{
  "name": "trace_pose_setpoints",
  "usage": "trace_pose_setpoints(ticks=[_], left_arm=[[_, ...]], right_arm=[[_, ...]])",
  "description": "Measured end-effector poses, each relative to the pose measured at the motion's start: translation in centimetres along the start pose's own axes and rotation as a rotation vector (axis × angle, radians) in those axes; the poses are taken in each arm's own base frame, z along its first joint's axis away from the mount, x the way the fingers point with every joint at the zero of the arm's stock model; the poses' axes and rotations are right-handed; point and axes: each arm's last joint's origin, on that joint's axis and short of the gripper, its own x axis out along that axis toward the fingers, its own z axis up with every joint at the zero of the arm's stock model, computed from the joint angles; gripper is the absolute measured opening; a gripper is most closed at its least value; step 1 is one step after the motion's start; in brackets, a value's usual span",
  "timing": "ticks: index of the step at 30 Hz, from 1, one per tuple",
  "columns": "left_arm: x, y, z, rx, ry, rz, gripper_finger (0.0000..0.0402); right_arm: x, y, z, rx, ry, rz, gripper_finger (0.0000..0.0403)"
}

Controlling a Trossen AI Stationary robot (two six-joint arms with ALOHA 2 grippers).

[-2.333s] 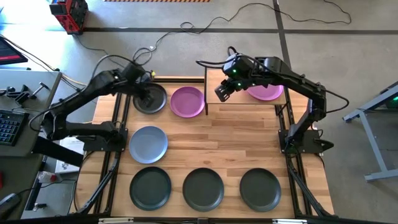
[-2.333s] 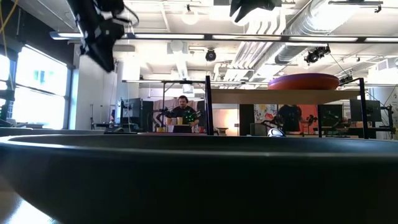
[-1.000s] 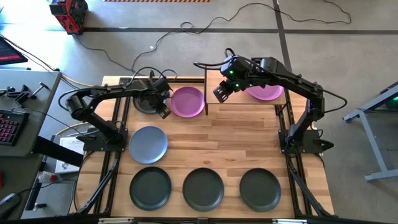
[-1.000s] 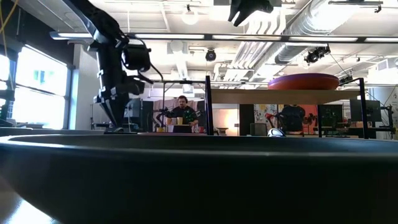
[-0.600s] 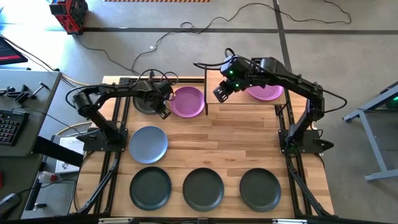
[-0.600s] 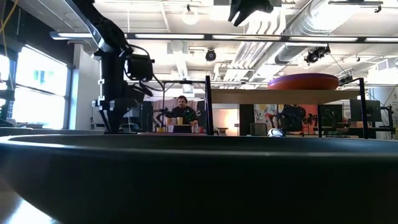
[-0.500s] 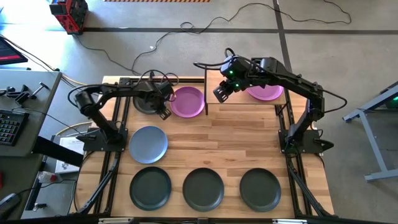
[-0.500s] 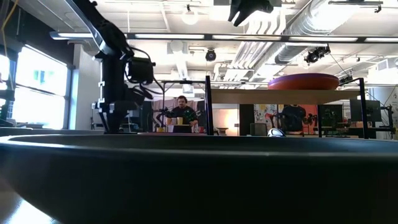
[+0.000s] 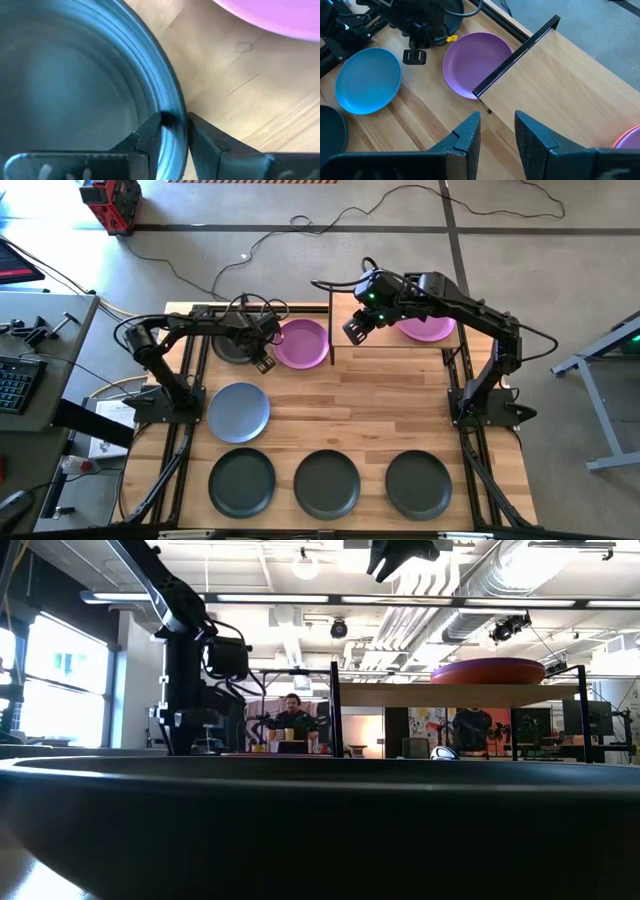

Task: Place and stack plates onto a shelf
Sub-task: Stack the top black plate on top of the violet plate on the shelf

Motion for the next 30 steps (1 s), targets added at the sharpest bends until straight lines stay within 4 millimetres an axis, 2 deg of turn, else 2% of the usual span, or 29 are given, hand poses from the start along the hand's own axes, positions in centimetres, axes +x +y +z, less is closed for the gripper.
trace_pose_setpoints(ticks=[8, 16, 22, 30], left_arm=[[-0.2, -0.6, -0.4, 0.093, 0.031, 0.043, 0.001], [-0.8, -0.5, -1.1, 0.183, 0.069, 0.053, 0.0004], [-3.4, -0.2, -2.0, 0.254, 0.021, 0.062, 0.0001], [-8.3, 0.7, -2.9, 0.282, -0.104, 0.07, 0.0001]], right_arm=[[0.0, 0.0, 0.0, 0.005, 0.0, 0.0, 0.0099], [0.0, 0.0, 0.0, 0.045, 0.007, 0.006, 0.0099], [0.0, 0.0, 0.0, 0.046, 0.008, 0.007, 0.0099], [0.0, 0.0, 0.0, 0.044, 0.007, 0.008, 0.0099]])
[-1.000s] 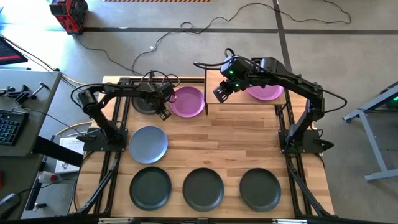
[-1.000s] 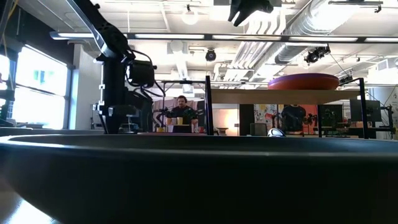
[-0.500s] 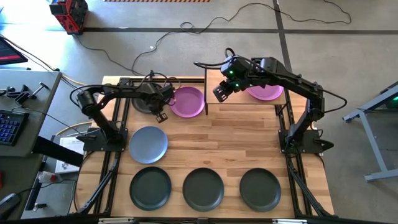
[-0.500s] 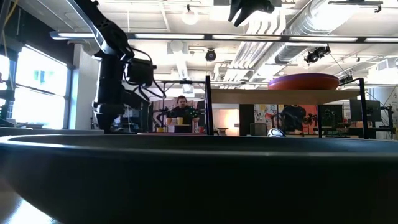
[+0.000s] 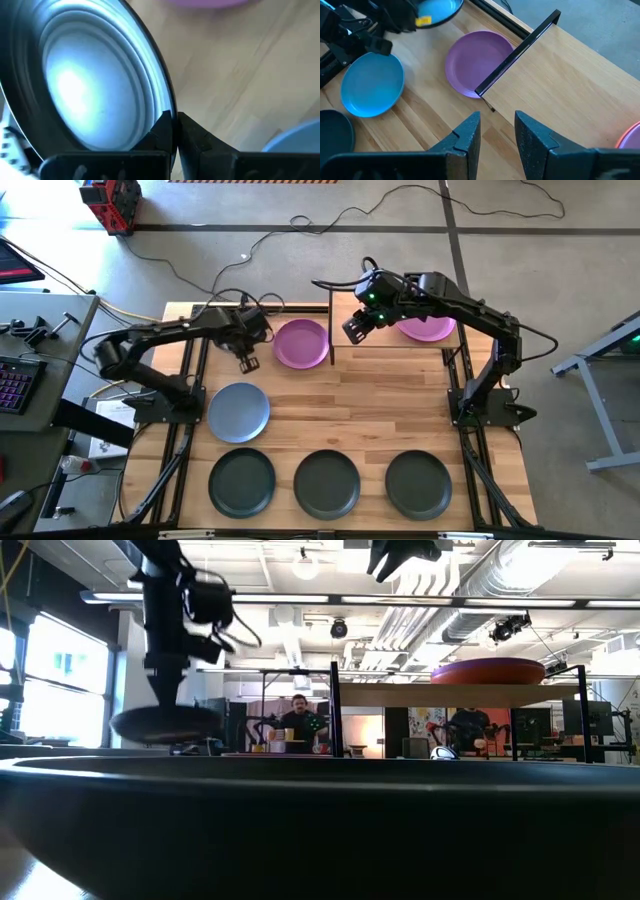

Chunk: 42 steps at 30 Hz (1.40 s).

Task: Place and stack plates onto a shelf
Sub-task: Stack the top black plate on top of the violet plate on the shelf

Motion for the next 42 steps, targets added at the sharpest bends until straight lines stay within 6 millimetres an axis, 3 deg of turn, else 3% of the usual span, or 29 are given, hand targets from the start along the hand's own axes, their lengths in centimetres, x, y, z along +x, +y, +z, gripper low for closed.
trace_pose_setpoints(ticks=[7, 17, 25, 34, 42], left_arm=[[-4.6, 0.8, -0.4, 0.111, -0.154, 0.078, 0.0001], [-9.8, 0.4, -0.2, 0.491, -0.29, 0.311, 0.0001], [-11.1, -1.5, 0.6, 0.92, -0.32, 0.43, 0.0001], [-12.2, -3.1, 1.6, 1.14, -0.379, 0.59, 0.0001], [-12.1, -3.9, 2.6, 1.234, -0.393, 0.637, 0.0001]], right_arm=[[0.0, 0.0, 0.0, -0.001, 0.0, 0.0, 0.0099], [0.4, -0.1, 0.2, -0.023, -0.02, -0.048, 0.0099], [0.6, -1.1, 1.1, 0.067, -0.071, -0.082, 0.0099], [0.8, -2.4, 2.8, 0.218, -0.169, -0.053, 0.0099], [0.6, -2.1, 4.0, 0.287, -0.273, 0.032, 0.0099]])
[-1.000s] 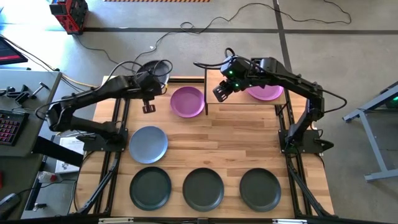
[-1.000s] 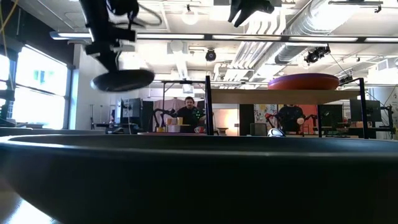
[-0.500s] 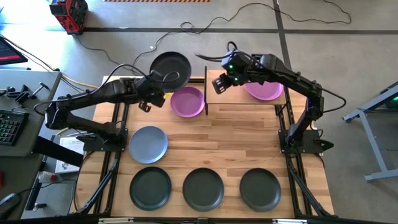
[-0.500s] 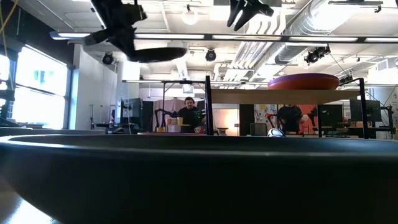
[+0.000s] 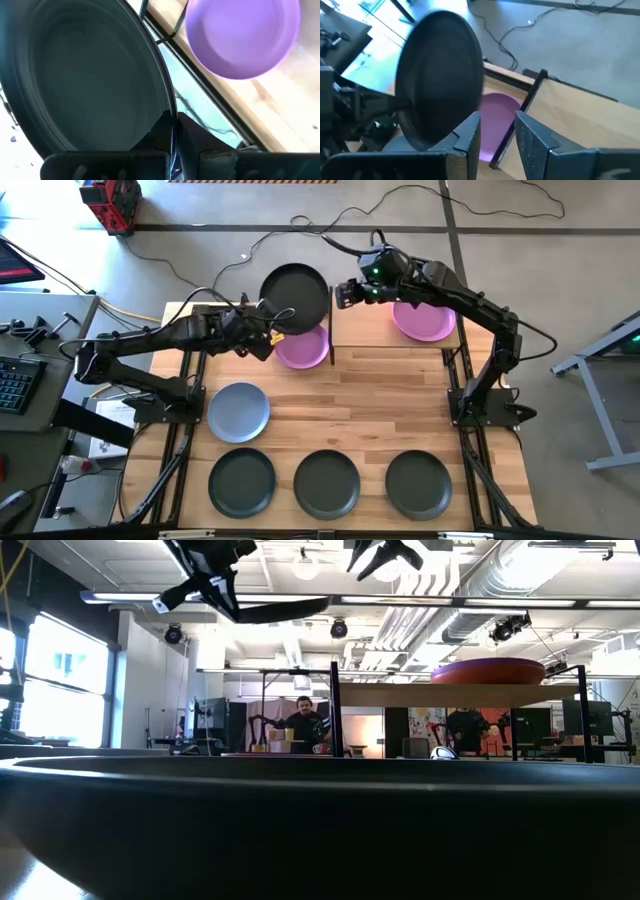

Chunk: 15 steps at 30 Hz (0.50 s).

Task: Place and stack plates onto a shelf
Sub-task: Stack the top black plate on top of the violet plate on the shelf

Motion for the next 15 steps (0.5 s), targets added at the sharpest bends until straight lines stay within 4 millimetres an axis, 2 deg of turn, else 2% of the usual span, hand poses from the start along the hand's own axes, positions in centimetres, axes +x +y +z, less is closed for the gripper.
trace_pose_setpoints(ticks=[8, 15], left_arm=[[1.2, 0.2, 1.3, 0.049, 0.027, 0.005, 0.0001], [2.1, 1.1, 2.8, 0.005, 0.039, 0.093, 0.0001]], right_arm=[[0.0, 0.0, 0.0, 0.028, 0.001, -0.001, 0.0099], [0.5, -0.1, -0.2, 0.019, 0.02, -0.025, 0.0099]])
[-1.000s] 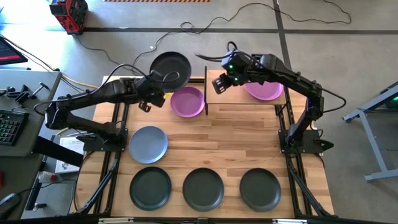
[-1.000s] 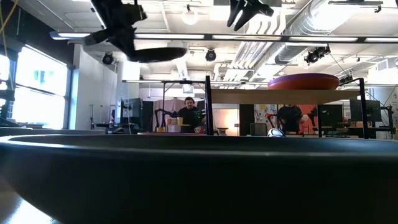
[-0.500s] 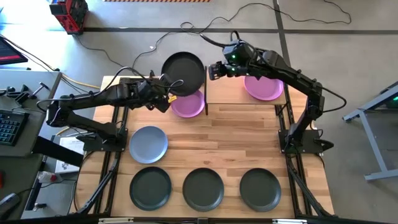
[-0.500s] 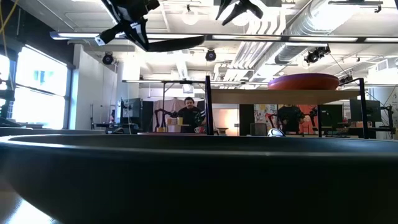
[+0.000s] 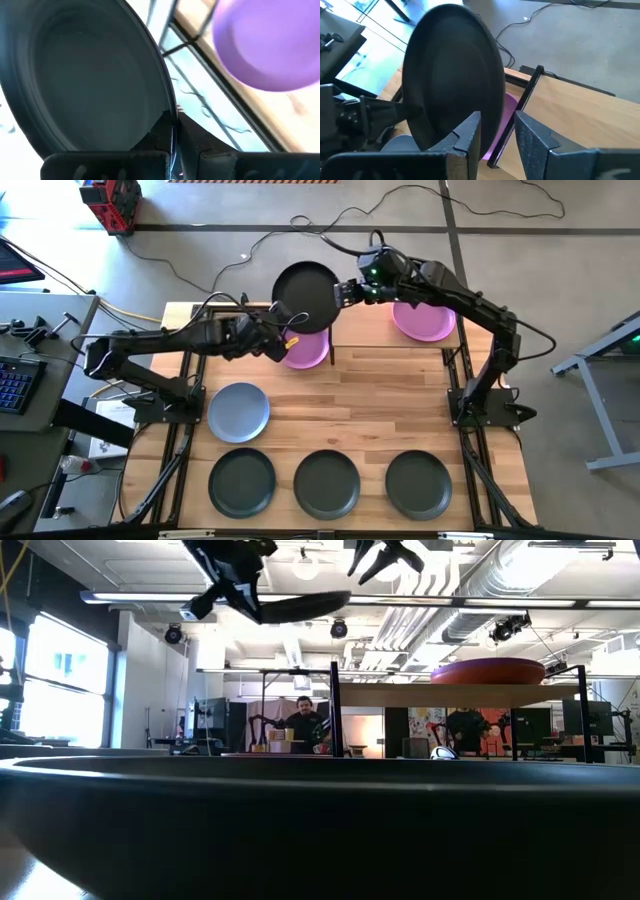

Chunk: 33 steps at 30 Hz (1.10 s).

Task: Place and stack plates onto a shelf
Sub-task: Stack the top black plate on top of the violet plate on the shelf

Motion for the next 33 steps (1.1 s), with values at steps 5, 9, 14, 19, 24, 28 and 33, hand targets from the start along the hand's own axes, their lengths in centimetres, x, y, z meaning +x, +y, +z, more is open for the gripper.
trace_pose_setpoints(ticks=[5, 9, 14, 19, 24, 28, 33], left_arm=[[0.3, 0.1, 1.0, 0.039, 0.007, 0.02, 0.0001], [0.2, 0.3, 1.5, 0.026, -0.004, 0.048, 0.0001], [0.0, 0.5, 1.8, 0.011, -0.012, 0.07, 0.0001], [0.0, 0.5, 1.7, 0.011, -0.008, 0.068, 0.0001], [0.1, 0.4, 1.7, -0.037, -0.013, 0.062, 0.0001], [0.1, 0.4, 1.8, -0.136, -0.039, 0.055, 0.0001], [0.1, 0.4, 1.9, -0.168, -0.058, 0.052, 0.0007]], right_arm=[[0.9, 0.0, -0.3, -0.009, 0.026, -0.026, 0.0099], [1.8, 0.0, -0.6, -0.028, 0.05, -0.049, 0.0099], [2.5, 0.0, -0.9, -0.057, 0.075, -0.069, 0.0099], [2.6, 0.1, -0.9, -0.07, 0.073, -0.066, 0.0082], [2.6, 0.1, -0.8, -0.076, 0.068, -0.061, 0.0026], [2.6, 0.1, -0.8, -0.085, 0.078, -0.044, 0.001], [2.6, 0.1, -0.8, -0.093, 0.081, -0.044, 0.0004]])
